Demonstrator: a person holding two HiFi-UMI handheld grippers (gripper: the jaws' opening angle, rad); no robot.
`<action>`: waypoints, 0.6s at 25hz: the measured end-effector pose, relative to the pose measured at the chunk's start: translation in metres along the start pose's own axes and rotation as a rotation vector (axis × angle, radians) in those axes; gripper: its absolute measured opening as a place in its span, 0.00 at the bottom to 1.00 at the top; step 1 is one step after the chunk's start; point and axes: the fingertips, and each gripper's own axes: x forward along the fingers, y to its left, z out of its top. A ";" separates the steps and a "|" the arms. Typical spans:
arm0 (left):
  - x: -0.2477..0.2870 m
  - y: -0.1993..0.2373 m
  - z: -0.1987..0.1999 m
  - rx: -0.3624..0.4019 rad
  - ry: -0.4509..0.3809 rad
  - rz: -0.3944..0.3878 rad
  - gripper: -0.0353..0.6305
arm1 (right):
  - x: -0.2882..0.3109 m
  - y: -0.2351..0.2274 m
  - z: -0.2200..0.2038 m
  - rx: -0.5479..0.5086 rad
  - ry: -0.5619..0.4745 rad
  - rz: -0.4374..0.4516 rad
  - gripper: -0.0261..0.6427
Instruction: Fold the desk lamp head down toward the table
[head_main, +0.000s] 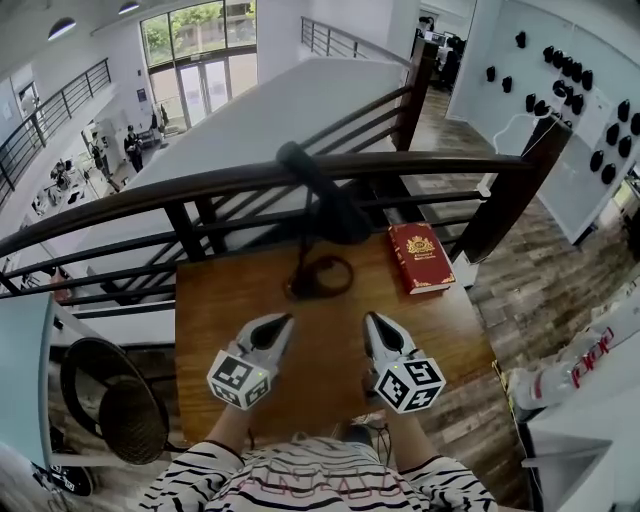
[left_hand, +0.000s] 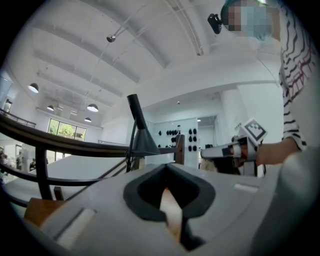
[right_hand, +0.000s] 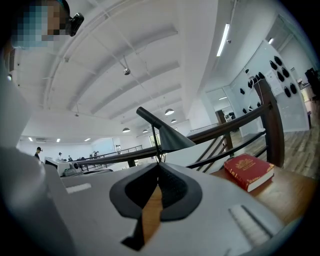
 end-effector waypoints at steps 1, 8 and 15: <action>-0.004 -0.001 -0.002 -0.001 0.001 -0.002 0.06 | -0.002 0.003 -0.003 0.003 0.002 0.000 0.04; -0.028 -0.011 -0.011 -0.017 0.022 -0.024 0.06 | -0.016 0.023 -0.025 0.016 0.032 -0.010 0.04; -0.047 -0.016 -0.016 -0.032 0.031 -0.023 0.06 | -0.028 0.036 -0.045 0.028 0.068 -0.020 0.04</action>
